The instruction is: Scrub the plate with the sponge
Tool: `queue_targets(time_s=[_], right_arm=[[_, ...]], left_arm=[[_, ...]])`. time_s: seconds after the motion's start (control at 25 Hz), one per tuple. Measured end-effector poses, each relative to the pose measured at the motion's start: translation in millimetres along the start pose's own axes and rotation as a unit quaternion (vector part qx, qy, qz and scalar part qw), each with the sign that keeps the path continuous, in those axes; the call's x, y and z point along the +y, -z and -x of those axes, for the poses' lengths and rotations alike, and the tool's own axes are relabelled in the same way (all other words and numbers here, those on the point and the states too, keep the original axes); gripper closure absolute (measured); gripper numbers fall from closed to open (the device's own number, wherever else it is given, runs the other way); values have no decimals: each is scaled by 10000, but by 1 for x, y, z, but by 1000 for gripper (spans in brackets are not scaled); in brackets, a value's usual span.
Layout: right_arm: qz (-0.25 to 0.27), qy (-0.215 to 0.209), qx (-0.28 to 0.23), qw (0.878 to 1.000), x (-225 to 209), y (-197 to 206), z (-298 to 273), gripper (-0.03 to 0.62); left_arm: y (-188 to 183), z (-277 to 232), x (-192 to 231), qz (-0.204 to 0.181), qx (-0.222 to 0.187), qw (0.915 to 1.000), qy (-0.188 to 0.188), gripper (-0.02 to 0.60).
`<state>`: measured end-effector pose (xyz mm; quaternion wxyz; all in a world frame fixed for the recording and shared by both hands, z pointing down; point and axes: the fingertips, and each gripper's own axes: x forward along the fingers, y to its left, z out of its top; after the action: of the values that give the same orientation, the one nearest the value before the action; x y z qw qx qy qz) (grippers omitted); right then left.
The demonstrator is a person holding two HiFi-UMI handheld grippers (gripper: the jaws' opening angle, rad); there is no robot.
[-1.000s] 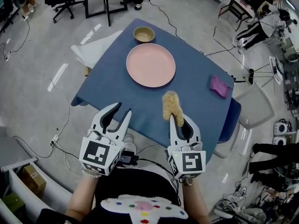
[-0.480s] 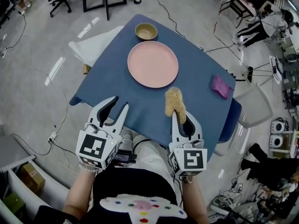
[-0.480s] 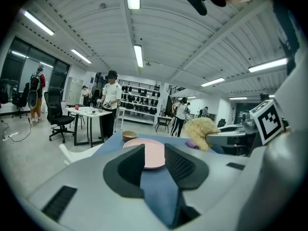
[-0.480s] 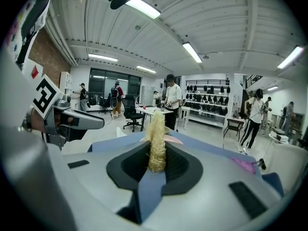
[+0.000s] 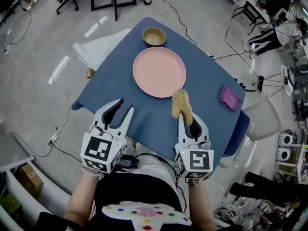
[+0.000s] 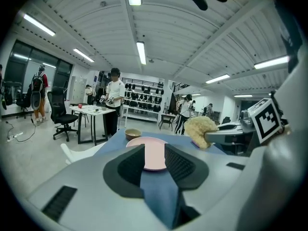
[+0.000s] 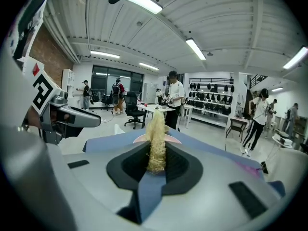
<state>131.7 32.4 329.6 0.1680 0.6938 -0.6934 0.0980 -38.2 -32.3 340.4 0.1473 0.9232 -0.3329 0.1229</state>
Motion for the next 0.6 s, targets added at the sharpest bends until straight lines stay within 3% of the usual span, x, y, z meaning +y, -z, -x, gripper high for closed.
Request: queue_targets(time_s=[0.6], right_arm=[[148, -191, 298, 9993, -39, 14, -67, 533]], left_arm=[[27, -54, 27, 33, 458, 9983, -348, 454]])
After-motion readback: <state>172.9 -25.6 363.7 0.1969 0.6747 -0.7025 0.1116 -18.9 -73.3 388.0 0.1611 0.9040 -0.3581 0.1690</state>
